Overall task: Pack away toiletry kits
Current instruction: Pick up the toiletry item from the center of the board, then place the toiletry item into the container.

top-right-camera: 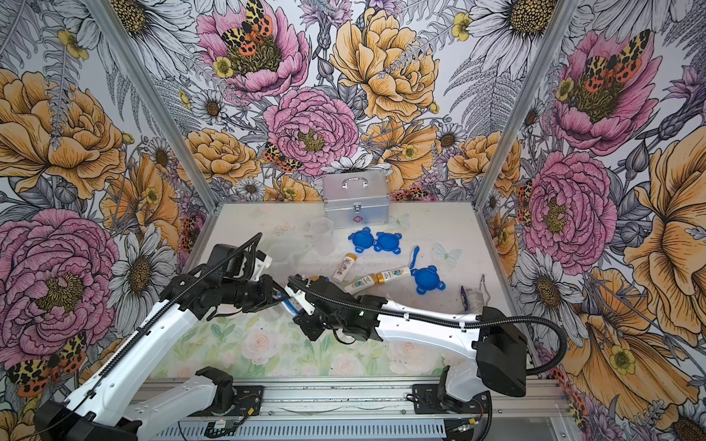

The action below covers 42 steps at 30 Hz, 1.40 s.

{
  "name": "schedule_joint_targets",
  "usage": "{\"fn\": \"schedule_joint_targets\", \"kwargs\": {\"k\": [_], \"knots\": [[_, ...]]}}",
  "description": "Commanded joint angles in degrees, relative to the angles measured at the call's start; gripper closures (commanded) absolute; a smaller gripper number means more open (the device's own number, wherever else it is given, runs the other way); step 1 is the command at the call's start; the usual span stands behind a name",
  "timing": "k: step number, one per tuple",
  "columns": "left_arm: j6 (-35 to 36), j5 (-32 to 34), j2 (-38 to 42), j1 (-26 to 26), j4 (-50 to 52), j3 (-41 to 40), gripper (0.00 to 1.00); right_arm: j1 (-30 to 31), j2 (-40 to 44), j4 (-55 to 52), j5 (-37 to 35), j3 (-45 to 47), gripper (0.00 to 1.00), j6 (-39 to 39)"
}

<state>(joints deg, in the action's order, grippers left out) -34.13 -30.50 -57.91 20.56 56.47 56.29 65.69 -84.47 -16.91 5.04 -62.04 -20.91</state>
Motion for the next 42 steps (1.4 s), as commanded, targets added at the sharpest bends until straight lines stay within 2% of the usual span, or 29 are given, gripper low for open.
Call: {"fn": "schedule_joint_targets", "kwargs": {"k": [1,2,4,6,7,9,15,21,26,34,42], "knots": [[-0.12,-1.61,1.91,-1.17,-1.22,-0.65,0.99,0.21,-0.88,1.71,-0.55,-1.99,0.78,0.36],[0.17,-1.34,2.33,-1.67,-0.96,-0.44,0.99,0.22,-0.71,1.74,-0.96,-1.95,0.72,0.22],[1.51,0.17,3.04,-3.12,0.78,0.96,0.99,0.18,-0.32,1.77,-1.85,-1.50,0.48,-0.38],[3.81,2.63,3.29,-4.24,3.41,2.97,0.99,-0.05,0.45,1.73,-2.71,-0.78,0.29,-1.35],[5.36,4.46,3.33,-4.83,5.09,4.45,0.99,-0.21,1.02,1.78,-2.99,-0.21,0.22,-2.02],[8.15,8.61,3.50,-5.99,7.76,7.22,0.99,-0.65,2.22,1.74,-3.69,1.00,0.18,-3.41],[13.50,24.36,3.73,-8.51,12.37,13.95,1.00,-4.44,7.15,-0.73,-7.62,6.42,0.18,-9.39],[15.85,33.92,3.30,-8.53,12.44,15.43,1.00,-9.53,9.70,-6.10,-10.08,8.78,0.20,-13.56],[17.00,37.63,1.37,-7.14,10.89,14.02,1.00,-11.14,8.23,-8.98,-10.66,8.87,0.20,-15.50],[17.14,39.03,-0.88,-4.70,6.60,11.36,1.00,-13.03,5.63,-12.10,-10.67,9.37,0.21,-19.25],[15.60,40.07,-2.27,-1.72,3.71,7.93,1.00,-15.66,6.83,-12.67,-11.18,12.20,0.21,-23.42]]}}
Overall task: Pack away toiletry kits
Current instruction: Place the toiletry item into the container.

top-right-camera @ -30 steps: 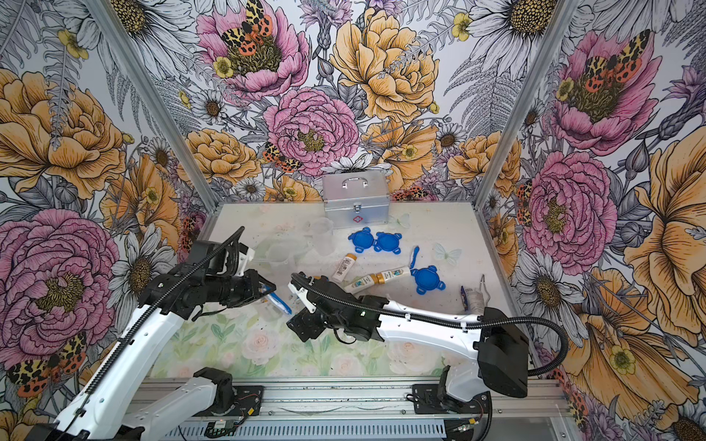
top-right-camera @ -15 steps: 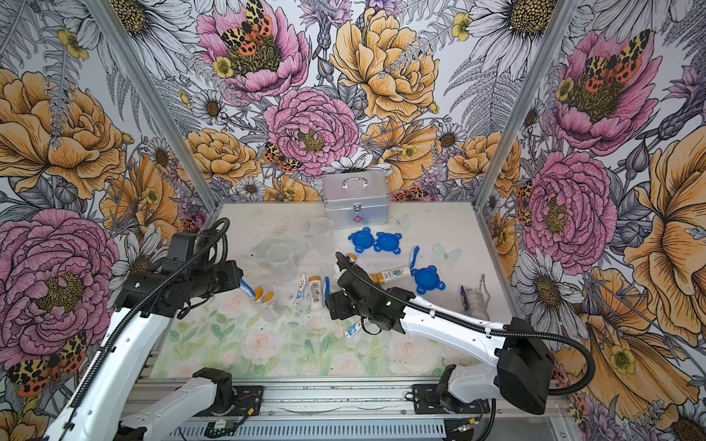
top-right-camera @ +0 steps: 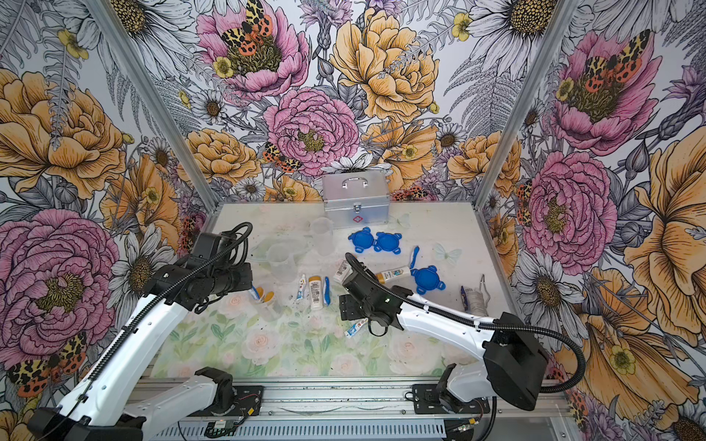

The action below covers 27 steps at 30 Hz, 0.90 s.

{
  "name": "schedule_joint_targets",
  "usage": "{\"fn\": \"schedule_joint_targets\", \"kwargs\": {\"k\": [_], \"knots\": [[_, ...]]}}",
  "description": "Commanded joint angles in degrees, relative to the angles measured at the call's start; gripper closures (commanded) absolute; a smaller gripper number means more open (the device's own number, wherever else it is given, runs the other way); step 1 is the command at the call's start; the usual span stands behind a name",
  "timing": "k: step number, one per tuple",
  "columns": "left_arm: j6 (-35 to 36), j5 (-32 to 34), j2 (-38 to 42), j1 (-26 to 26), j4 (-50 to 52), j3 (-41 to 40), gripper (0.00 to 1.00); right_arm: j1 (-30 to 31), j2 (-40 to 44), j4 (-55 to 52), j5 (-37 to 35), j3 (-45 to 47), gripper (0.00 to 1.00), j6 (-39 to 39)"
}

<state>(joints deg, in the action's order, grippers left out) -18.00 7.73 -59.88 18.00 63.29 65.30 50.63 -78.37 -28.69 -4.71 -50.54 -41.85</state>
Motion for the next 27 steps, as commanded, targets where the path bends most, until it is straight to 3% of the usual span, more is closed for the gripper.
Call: {"fn": "schedule_joint_targets", "kwargs": {"k": [1,12,27], "knots": [[-0.58,2.03,-0.54,1.02,-3.32,-1.37,1.00,-1.00,0.98,-1.02,-1.44,1.00,0.22,-2.63],[-1.27,7.40,-2.10,4.72,-6.28,-5.50,0.99,-4.87,3.28,-3.68,-2.00,3.31,0.22,-3.51],[-1.88,8.02,-1.66,6.04,-7.37,-8.26,0.73,-17.73,-1.67,-4.79,3.21,6.76,0.28,0.51]]}}
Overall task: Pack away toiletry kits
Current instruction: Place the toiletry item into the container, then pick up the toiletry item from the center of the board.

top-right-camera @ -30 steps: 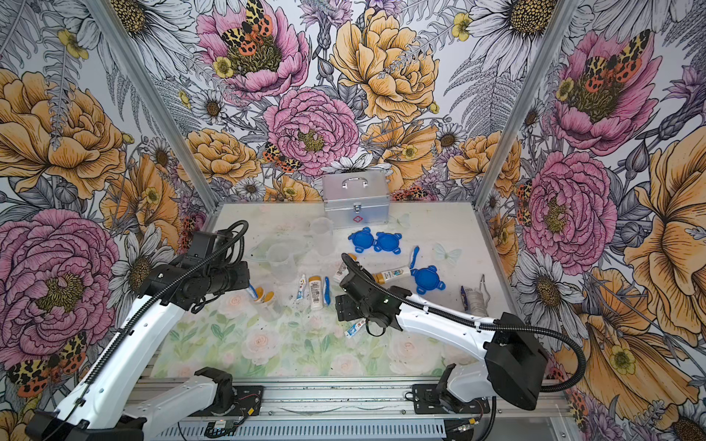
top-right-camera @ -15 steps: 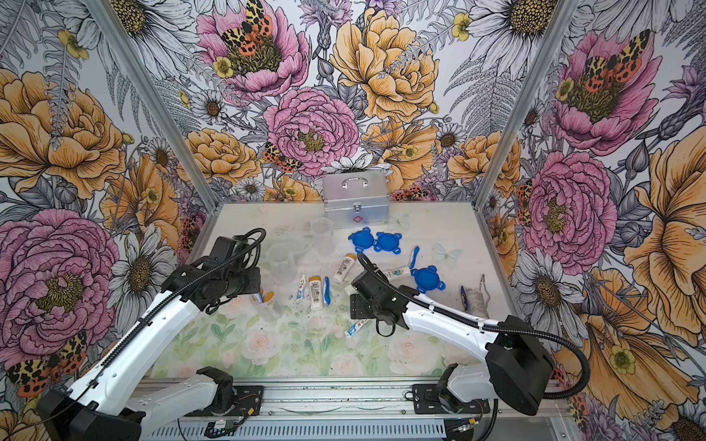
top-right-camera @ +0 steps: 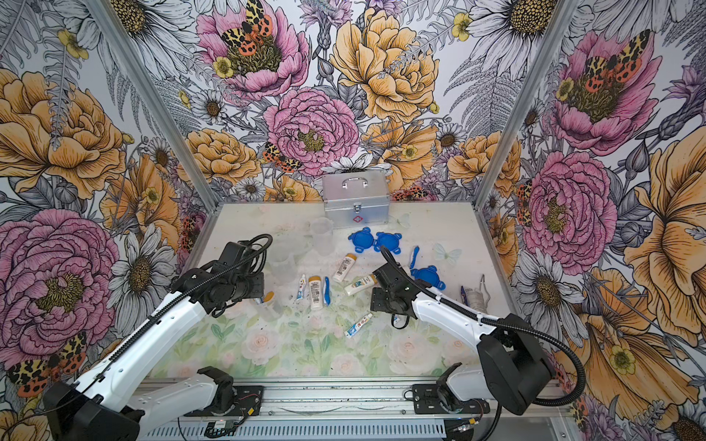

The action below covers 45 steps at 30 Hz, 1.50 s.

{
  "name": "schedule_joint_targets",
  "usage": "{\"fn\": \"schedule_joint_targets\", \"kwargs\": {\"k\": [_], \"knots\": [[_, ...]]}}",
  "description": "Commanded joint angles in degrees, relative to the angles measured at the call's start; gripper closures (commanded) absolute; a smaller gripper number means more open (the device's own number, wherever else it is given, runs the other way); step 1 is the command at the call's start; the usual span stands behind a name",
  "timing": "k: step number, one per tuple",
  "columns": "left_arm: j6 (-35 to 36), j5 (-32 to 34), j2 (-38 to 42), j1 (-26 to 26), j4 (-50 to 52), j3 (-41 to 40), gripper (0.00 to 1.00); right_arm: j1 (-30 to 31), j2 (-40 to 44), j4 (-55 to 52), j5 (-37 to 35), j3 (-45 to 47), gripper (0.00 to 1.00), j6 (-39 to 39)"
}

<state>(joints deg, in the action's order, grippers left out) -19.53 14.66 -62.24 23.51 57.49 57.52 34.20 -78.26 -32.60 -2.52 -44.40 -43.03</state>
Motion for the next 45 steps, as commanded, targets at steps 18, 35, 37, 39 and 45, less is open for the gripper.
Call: {"fn": "schedule_joint_targets", "kwargs": {"k": [18,35,37,39,45], "knots": [[-2.17,-2.26,3.37,1.25,-0.23,1.31,0.33,-2.16,-10.88,-1.33,1.45,2.19,0.64,4.40],[-3.32,-4.90,2.71,1.08,2.01,3.10,0.24,-1.41,-10.22,-1.24,0.77,1.95,0.91,5.76],[-3.37,-5.69,1.98,0.81,1.94,2.37,0.24,-1.40,-9.97,-1.26,0.63,1.78,0.92,5.82],[-3.76,-6.42,1.31,0.76,1.94,1.88,0.24,-1.41,-9.94,-1.24,0.69,1.48,0.94,5.90],[-4.66,-7.77,-0.08,0.74,2.22,1.81,0.24,-1.31,-9.48,-1.09,1.05,1.34,0.97,6.48]]}}
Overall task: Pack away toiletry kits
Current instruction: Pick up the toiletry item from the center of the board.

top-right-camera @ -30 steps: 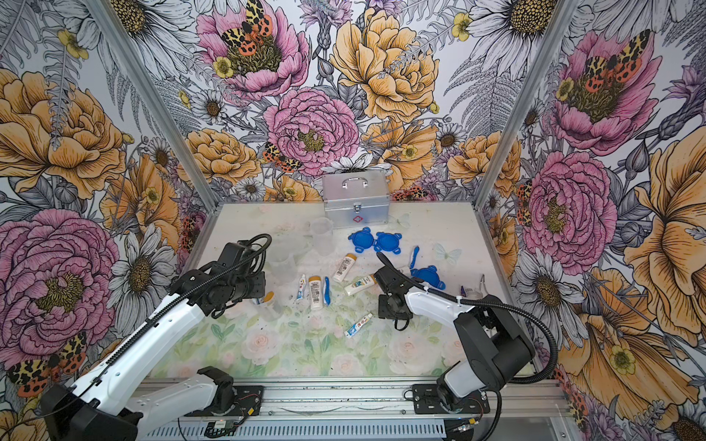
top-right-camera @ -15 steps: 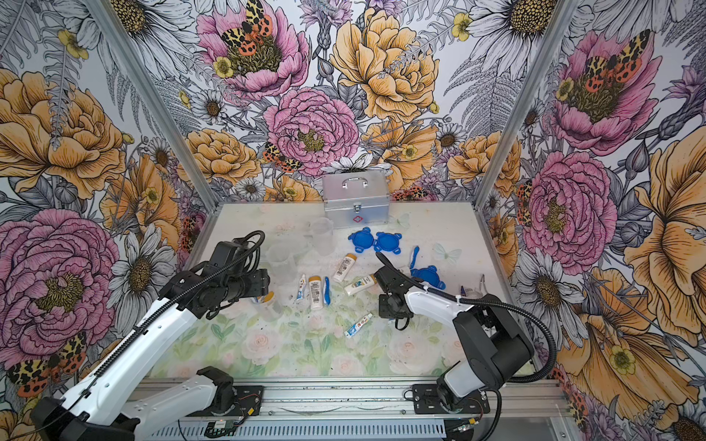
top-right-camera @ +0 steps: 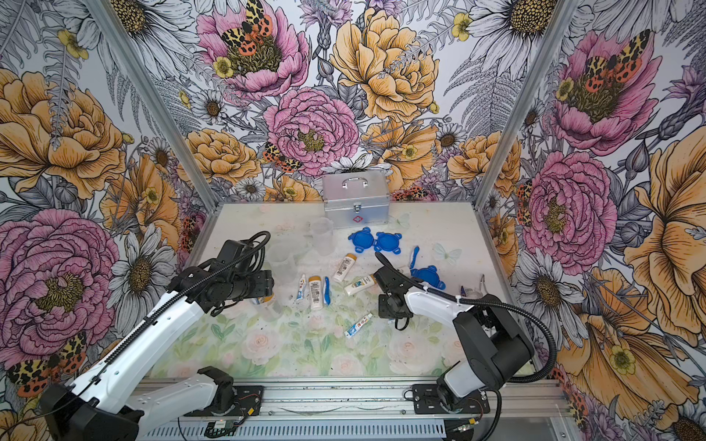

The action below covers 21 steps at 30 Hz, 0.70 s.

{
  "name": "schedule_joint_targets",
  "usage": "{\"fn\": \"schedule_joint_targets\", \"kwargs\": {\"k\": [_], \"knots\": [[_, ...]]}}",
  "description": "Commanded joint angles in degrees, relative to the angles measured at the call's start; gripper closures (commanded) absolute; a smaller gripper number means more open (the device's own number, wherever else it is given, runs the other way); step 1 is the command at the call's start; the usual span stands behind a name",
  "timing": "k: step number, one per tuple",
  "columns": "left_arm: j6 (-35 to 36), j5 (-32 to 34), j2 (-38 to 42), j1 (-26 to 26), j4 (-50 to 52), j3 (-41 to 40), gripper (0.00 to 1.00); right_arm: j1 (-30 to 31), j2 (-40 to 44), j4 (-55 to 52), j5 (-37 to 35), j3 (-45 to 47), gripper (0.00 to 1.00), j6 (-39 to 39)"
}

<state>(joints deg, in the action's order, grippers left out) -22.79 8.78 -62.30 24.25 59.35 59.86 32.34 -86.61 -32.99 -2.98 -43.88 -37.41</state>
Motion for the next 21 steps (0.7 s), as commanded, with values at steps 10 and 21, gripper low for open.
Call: {"fn": "schedule_joint_targets", "kwargs": {"k": [10,21], "knots": [[-6.44,-7.43,-1.41,-0.97,0.91,-1.06,0.22,1.08,3.85,0.47,0.96,0.36,0.99,2.21],[-7.76,-15.59,0.92,-5.07,2.86,3.93,0.21,12.44,15.87,11.11,-0.14,-0.55,0.99,10.21]]}}
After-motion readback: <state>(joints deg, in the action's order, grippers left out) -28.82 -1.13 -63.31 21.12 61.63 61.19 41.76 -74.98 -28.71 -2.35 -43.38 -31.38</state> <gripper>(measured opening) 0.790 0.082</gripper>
